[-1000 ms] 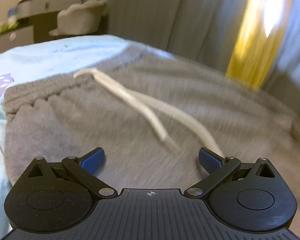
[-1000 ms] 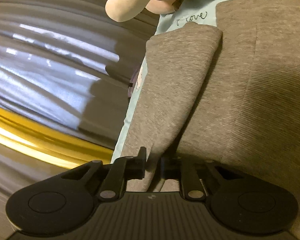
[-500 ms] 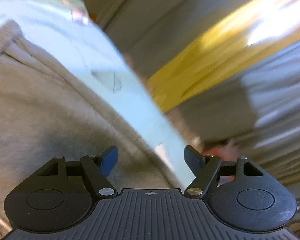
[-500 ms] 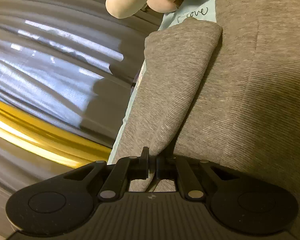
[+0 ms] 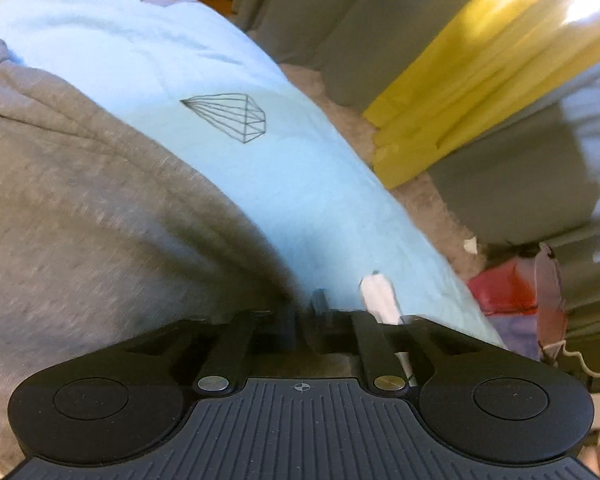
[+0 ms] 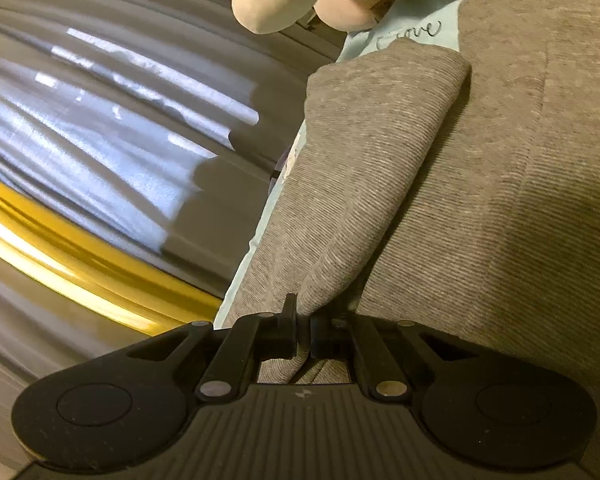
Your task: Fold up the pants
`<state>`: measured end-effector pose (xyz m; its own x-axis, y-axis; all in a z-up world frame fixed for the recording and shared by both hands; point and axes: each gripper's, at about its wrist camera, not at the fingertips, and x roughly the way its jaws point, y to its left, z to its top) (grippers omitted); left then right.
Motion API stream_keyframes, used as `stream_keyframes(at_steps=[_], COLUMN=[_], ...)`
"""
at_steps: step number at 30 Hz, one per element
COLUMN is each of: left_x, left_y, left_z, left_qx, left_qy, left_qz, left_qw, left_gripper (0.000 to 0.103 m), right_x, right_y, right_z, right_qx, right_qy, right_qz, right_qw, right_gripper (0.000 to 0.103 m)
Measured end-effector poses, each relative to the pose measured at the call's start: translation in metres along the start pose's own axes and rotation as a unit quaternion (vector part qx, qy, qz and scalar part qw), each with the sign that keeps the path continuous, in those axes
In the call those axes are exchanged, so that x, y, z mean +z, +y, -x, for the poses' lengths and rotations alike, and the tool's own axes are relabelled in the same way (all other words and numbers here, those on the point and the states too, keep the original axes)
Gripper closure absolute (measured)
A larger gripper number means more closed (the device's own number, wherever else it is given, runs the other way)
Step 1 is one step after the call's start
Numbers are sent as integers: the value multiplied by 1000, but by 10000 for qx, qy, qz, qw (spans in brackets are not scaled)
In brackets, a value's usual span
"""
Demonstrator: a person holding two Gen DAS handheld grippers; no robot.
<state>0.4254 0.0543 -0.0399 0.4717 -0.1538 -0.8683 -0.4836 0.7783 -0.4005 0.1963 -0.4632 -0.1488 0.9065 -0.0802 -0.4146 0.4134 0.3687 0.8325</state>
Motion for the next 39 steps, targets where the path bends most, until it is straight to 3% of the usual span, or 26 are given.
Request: stream_keyframes(at_steps=[3,7,11,15,19,23,24,26,27,28,29,31,35,37,39], left_x=[-8,-26,-64,-129,-187,-214,-212,-204,-193,-184,-176,-154,-121,-118,-103], left_y=[17,30,72,140,214,261,266,269,272,274,275,274,264,254,237], left_z=[30,101,181,226,220,188,188,198,203,207,211,208,192,190,183], left_qx=[-426,-1048,-1815,-2187,-2122,-1738,-1558,-1486,-1519,-1425,-1326,-1154,-1034,-1041,-751], left_qy=[-296,-922,-1303,-1501,-1186,-478,-583,-984,-1222,-1435,-1654,-1821,-1910,-2099,-2173], left_qz=[88,-338,-666,-749,-413,-10,-10,-14,4,96,154,251,379,30,-306], left_qw=[9986,9896,9725,9613,9691,9836,9861,9840,9808,9793,9772,9762,9754,9722,9727], left_gripper=[95,95,95,95,95,95,96,77,46,28,27,26,27,24,19], right_x=[4,17,31,36,25,13,13,15,17,18,20,24,27,27,30], right_y=[4,15,46,59,48,8,-3,-15,-20,-20,-20,-20,-16,-15,-16], right_z=[3,27,90,156,204,205,203,196,195,192,190,182,168,170,168], right_qx=[-9,294,645,736,46,-865,-1121,-1260,-1266,-1241,-1250,-1345,-1389,-1369,-1382], right_qy=[35,-14,-441,-532,-66,793,921,1104,1080,1002,915,851,814,722,659], right_qz=[-1,-171,184,593,1687,1677,1565,1216,1005,905,854,774,792,742,633], right_qw=[10000,9994,9968,9941,9856,9788,9770,9783,9809,9830,9842,9842,9838,9852,9862], right_gripper=[98,98,98,98,98,97,94,91,90,81,68,59,57,55,55])
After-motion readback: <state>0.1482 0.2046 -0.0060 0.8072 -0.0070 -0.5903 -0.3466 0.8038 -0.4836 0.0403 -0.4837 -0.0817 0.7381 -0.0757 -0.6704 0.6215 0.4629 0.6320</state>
